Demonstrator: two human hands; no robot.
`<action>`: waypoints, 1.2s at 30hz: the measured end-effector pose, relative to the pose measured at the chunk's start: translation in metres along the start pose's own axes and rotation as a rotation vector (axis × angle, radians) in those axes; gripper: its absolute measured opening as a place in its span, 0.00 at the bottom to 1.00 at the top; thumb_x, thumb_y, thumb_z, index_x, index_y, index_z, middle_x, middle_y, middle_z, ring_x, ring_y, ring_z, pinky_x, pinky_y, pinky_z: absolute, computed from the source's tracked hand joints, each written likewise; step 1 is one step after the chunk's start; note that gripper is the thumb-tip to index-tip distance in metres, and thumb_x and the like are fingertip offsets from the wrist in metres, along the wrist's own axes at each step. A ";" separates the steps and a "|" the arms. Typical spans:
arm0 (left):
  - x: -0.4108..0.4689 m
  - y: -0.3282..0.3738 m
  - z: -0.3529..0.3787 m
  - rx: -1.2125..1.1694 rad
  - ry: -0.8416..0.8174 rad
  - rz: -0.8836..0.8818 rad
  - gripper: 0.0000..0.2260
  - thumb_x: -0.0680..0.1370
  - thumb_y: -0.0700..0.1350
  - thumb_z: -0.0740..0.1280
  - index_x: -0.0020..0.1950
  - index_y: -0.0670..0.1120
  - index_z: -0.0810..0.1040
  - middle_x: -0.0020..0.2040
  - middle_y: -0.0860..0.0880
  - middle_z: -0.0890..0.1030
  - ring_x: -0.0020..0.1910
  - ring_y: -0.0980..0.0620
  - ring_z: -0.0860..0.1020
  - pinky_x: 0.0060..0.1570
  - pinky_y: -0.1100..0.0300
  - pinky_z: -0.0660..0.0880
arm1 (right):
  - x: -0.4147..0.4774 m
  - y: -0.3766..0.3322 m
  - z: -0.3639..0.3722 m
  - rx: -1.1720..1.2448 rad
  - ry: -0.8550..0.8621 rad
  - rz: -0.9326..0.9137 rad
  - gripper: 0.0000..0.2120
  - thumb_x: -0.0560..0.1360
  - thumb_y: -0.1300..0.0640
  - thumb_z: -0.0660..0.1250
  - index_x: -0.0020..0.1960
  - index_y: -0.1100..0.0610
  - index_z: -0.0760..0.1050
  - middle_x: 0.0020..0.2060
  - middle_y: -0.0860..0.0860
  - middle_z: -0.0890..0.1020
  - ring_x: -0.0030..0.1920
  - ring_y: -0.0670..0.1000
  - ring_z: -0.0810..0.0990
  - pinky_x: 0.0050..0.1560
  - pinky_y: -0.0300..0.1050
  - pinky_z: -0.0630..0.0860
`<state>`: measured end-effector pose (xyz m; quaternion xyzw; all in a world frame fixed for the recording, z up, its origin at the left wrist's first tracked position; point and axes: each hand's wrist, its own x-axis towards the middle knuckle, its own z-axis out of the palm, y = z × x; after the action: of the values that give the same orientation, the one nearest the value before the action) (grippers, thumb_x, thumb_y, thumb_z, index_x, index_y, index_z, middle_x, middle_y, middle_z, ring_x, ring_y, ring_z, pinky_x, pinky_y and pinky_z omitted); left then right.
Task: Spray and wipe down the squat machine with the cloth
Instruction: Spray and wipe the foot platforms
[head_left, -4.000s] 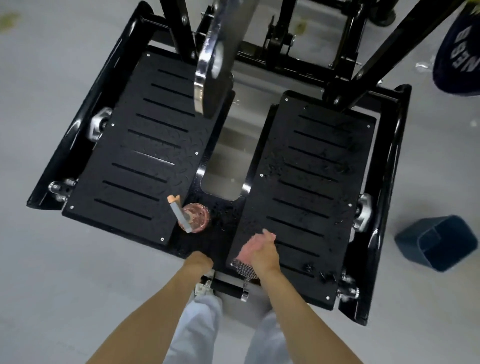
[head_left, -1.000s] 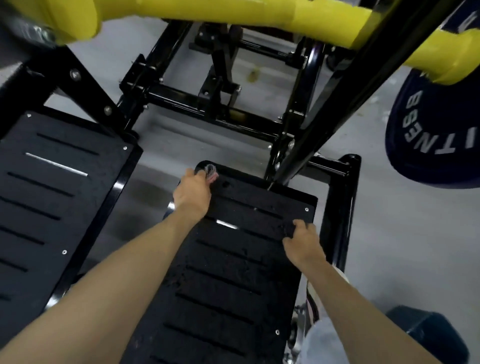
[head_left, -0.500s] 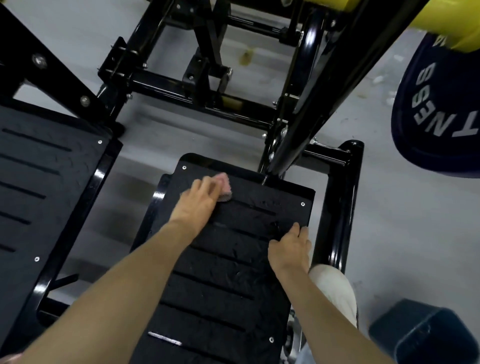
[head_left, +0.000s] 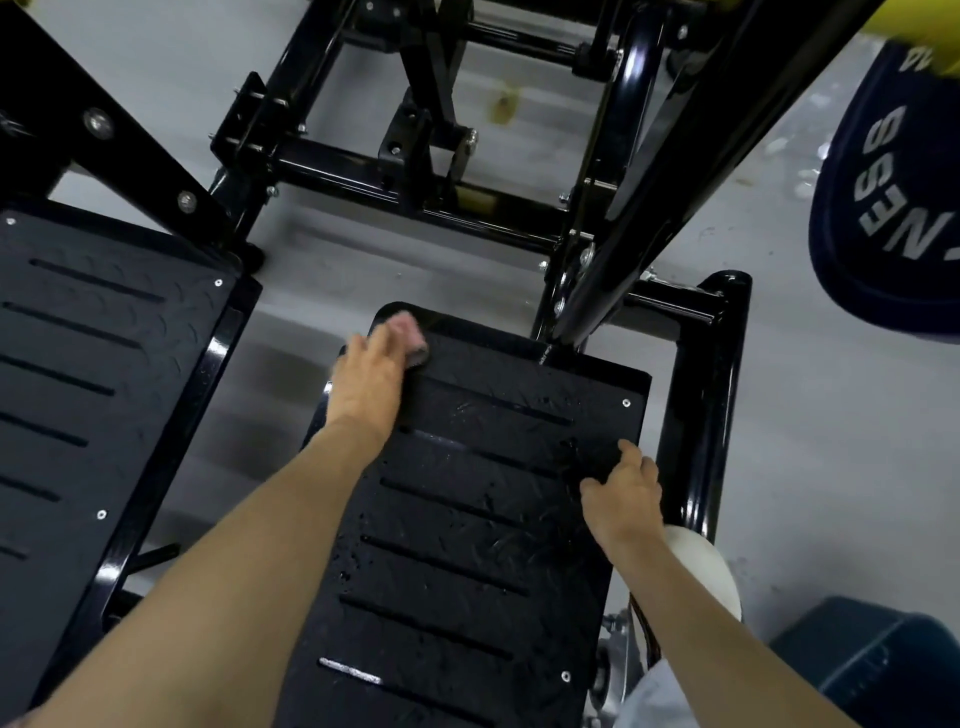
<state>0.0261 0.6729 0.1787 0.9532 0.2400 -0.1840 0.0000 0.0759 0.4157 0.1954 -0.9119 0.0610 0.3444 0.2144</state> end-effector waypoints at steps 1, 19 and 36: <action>0.001 -0.001 -0.001 -0.052 0.006 -0.112 0.29 0.74 0.31 0.63 0.73 0.41 0.58 0.67 0.43 0.61 0.58 0.42 0.66 0.54 0.52 0.74 | 0.000 0.001 -0.001 0.013 0.005 -0.008 0.31 0.77 0.61 0.61 0.77 0.58 0.52 0.71 0.56 0.60 0.68 0.57 0.63 0.65 0.52 0.66; -0.010 0.062 -0.009 -0.001 -0.030 -0.132 0.30 0.71 0.33 0.68 0.70 0.40 0.60 0.64 0.44 0.63 0.58 0.45 0.67 0.47 0.54 0.78 | 0.004 -0.001 -0.003 0.445 0.049 0.182 0.39 0.75 0.65 0.61 0.78 0.52 0.43 0.69 0.59 0.67 0.61 0.59 0.74 0.59 0.55 0.76; -0.007 0.124 -0.019 0.098 -0.024 0.234 0.37 0.71 0.34 0.69 0.74 0.40 0.53 0.65 0.43 0.61 0.60 0.45 0.67 0.50 0.52 0.78 | 0.009 -0.007 -0.016 0.722 0.034 0.341 0.34 0.76 0.69 0.53 0.78 0.53 0.47 0.66 0.61 0.72 0.58 0.57 0.75 0.57 0.48 0.71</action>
<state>0.0837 0.5621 0.1881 0.9712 0.1179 -0.2057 -0.0224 0.0939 0.4151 0.2028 -0.7603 0.3324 0.3163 0.4597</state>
